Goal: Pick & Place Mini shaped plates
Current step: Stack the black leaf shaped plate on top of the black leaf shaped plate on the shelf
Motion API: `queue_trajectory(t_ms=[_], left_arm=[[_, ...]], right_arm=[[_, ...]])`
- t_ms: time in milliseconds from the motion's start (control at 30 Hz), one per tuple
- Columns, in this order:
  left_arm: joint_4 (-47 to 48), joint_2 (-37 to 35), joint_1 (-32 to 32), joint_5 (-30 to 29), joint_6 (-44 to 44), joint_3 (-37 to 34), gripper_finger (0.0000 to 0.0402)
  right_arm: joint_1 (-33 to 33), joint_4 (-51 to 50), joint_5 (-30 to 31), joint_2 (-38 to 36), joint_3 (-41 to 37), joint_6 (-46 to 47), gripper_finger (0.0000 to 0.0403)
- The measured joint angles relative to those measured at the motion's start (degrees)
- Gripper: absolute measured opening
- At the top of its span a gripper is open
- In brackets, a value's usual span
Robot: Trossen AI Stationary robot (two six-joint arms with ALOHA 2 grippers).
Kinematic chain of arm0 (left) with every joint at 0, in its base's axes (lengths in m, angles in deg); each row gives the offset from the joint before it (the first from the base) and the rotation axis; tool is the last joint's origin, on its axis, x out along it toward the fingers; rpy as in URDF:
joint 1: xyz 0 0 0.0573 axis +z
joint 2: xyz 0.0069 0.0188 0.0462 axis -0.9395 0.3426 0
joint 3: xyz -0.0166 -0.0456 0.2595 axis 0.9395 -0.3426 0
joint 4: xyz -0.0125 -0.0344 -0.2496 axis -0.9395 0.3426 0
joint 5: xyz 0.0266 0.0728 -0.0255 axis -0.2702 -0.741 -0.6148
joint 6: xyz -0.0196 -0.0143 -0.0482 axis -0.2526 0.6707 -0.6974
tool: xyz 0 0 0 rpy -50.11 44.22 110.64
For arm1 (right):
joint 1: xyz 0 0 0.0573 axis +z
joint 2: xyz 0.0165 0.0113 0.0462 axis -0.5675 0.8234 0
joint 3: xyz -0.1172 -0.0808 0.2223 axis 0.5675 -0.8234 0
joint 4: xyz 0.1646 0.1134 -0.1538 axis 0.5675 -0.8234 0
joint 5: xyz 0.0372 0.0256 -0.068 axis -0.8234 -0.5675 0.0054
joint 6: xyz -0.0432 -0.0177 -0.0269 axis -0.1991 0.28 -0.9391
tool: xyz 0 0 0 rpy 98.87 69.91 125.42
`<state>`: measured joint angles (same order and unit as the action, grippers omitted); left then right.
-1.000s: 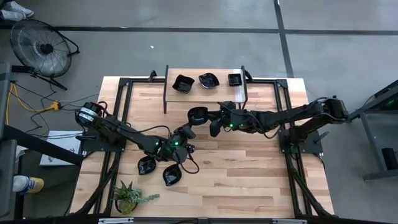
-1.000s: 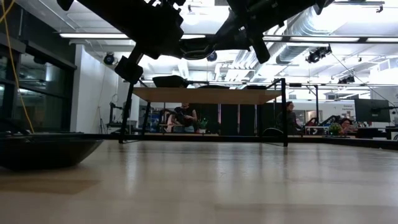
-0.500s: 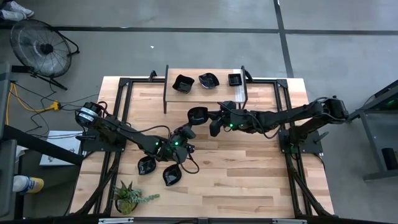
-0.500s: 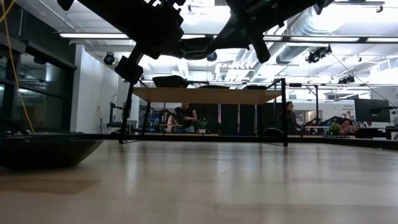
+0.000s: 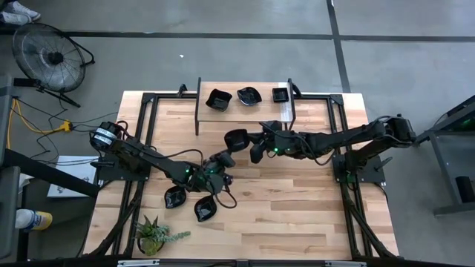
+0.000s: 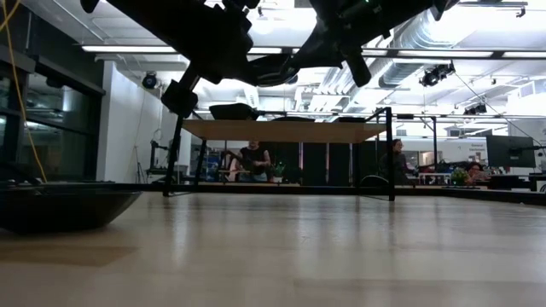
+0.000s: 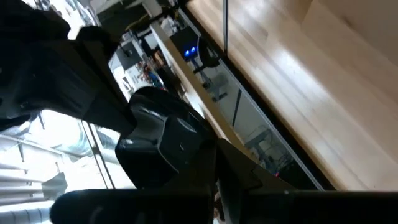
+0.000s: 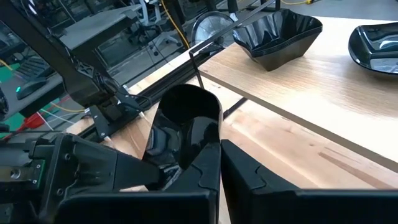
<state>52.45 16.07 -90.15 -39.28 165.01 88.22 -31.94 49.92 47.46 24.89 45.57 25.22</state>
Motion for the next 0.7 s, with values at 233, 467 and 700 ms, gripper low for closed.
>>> queue_trajectory(t_ms=[233,467,700], left_arm=[[0.0,0.0,0.0,1.1,3.4,0.0,0.0004],[-2.6,0.0,-0.1,5.5,4.8,0.0,0.0059],[-3.0,0.0,-0.1,5.3,5.8,0.0,0.0126]], right_arm=[[0.0,0.1,-0.8,0.0,0.0,-0.2,0.0001],[0.0,0.5,-1.1,0.0,0.0,-0.7,0.0],[0.0,0.4,-1.2,0.0,0.1,-1.3,0.0]])
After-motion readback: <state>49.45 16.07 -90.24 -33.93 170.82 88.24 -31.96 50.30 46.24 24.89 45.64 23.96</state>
